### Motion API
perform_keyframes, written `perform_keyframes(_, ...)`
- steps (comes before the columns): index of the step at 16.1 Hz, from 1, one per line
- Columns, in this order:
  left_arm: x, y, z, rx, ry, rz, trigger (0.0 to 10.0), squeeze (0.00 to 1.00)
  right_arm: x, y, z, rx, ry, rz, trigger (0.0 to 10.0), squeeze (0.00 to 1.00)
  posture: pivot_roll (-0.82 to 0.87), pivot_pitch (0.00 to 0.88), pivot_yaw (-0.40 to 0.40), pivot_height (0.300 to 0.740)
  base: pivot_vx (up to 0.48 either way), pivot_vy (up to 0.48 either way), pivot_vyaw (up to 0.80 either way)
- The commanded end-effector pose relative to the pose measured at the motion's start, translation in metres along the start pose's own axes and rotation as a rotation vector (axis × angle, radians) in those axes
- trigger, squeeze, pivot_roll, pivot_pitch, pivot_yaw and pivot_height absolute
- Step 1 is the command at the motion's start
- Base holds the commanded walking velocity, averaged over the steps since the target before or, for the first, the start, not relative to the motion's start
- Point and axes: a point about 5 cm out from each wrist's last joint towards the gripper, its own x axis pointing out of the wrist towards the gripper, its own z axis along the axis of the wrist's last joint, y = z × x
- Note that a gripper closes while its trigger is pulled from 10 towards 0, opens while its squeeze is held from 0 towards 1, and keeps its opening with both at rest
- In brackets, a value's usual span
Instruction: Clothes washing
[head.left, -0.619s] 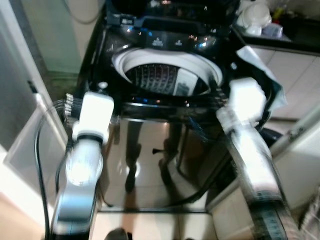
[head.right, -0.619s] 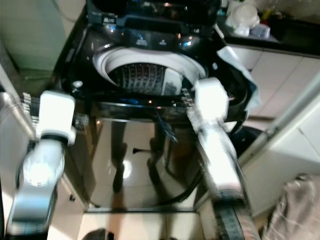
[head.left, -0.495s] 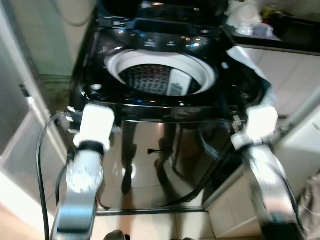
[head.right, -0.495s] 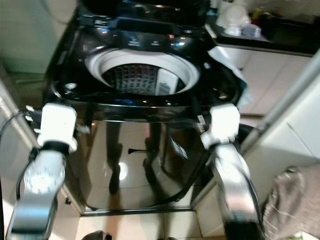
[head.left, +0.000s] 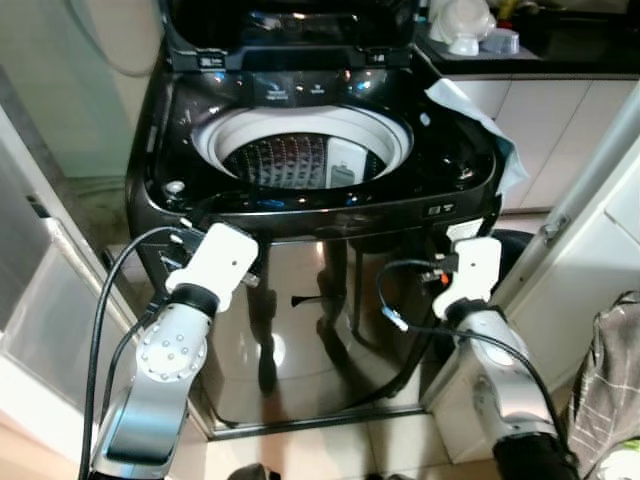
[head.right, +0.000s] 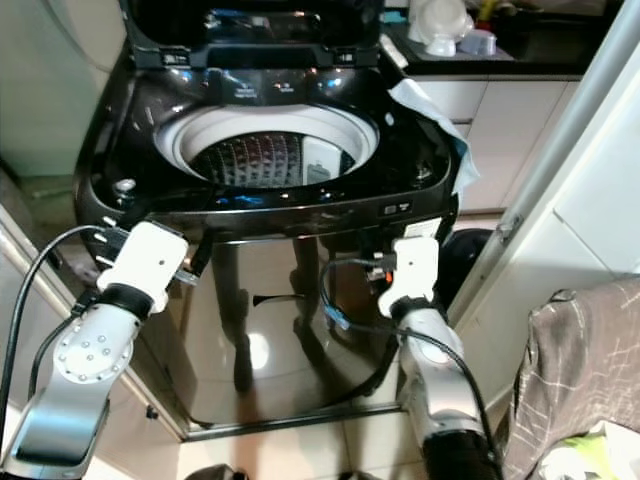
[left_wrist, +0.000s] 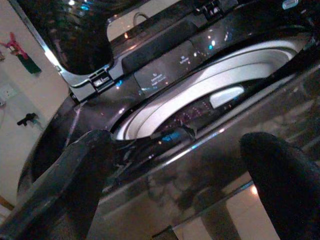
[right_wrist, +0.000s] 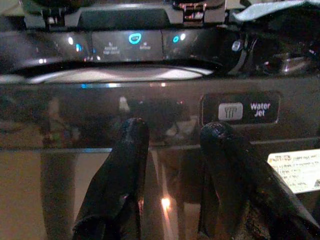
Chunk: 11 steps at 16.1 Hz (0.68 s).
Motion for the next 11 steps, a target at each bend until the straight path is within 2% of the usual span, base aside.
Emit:
perform_keyframes(1,0.004,0.003,0.002,-0.023,-0.013,0.021,10.0,0.00,0.003,0.002,0.003,-0.001,-0.019,-0.004,10.0,0.00,0.09,0.000,0.039,0.740,0.000,0.000,0.00)
perform_keyframes(2,0.007,0.002,-0.010,-0.123,0.043,0.100,10.0,0.00,0.006,0.005,0.002,0.026,-0.011,-0.014,10.0,0.00,0.08,0.000,0.024,0.740,0.000,0.000,0.00)
perform_keyframes(5,0.010,-0.003,-0.021,-0.238,0.106,0.171,10.0,0.00,0.015,-0.002,0.008,0.027,-0.010,-0.018,10.0,0.00,0.06,0.000,-0.004,0.740,0.000,0.000,0.00)
perform_keyframes(8,0.014,-0.004,-0.017,-0.284,0.075,0.203,10.0,0.00,0.032,0.001,0.021,0.026,-0.037,0.012,10.0,0.00,0.06,0.000,-0.019,0.740,0.000,0.000,0.00)
perform_keyframes(11,0.015,-0.003,-0.016,-0.289,0.065,0.223,10.0,0.00,0.035,0.002,0.019,0.019,-0.026,0.030,10.0,0.00,0.06,0.000,-0.019,0.740,0.000,0.000,0.00)
